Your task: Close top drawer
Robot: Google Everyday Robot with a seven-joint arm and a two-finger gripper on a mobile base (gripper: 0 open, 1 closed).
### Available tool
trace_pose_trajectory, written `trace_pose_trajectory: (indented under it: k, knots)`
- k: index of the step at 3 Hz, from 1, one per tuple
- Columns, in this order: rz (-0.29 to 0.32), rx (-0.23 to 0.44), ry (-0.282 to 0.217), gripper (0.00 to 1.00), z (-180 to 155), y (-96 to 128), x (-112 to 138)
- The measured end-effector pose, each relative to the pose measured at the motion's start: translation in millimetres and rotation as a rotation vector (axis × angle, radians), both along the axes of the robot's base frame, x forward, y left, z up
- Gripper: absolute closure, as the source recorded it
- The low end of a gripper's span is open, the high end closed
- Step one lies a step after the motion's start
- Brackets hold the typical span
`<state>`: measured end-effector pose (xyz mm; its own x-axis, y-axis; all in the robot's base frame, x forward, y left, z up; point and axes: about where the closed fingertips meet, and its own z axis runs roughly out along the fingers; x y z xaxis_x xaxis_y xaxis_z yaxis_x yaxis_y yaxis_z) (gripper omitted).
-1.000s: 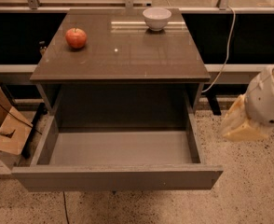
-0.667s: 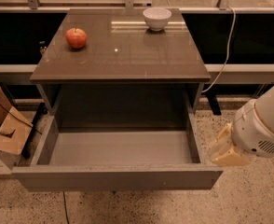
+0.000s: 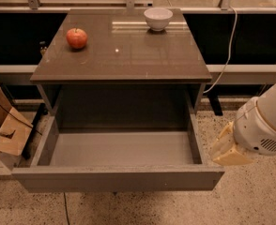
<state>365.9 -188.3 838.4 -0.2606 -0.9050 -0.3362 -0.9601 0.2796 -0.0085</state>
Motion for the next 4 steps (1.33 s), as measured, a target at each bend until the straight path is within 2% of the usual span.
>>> trace_pose_trajectory:
  k: [1, 2, 4]
  knots:
    - [0.014, -0.003, -0.015, 1.00, -22.8, 11.3, 1.1]
    - [0.025, 0.017, -0.022, 1.00, -63.4, 22.6, 3.4]
    - [0.010, 0.071, 0.011, 1.00, -139.1, 34.5, 16.7]
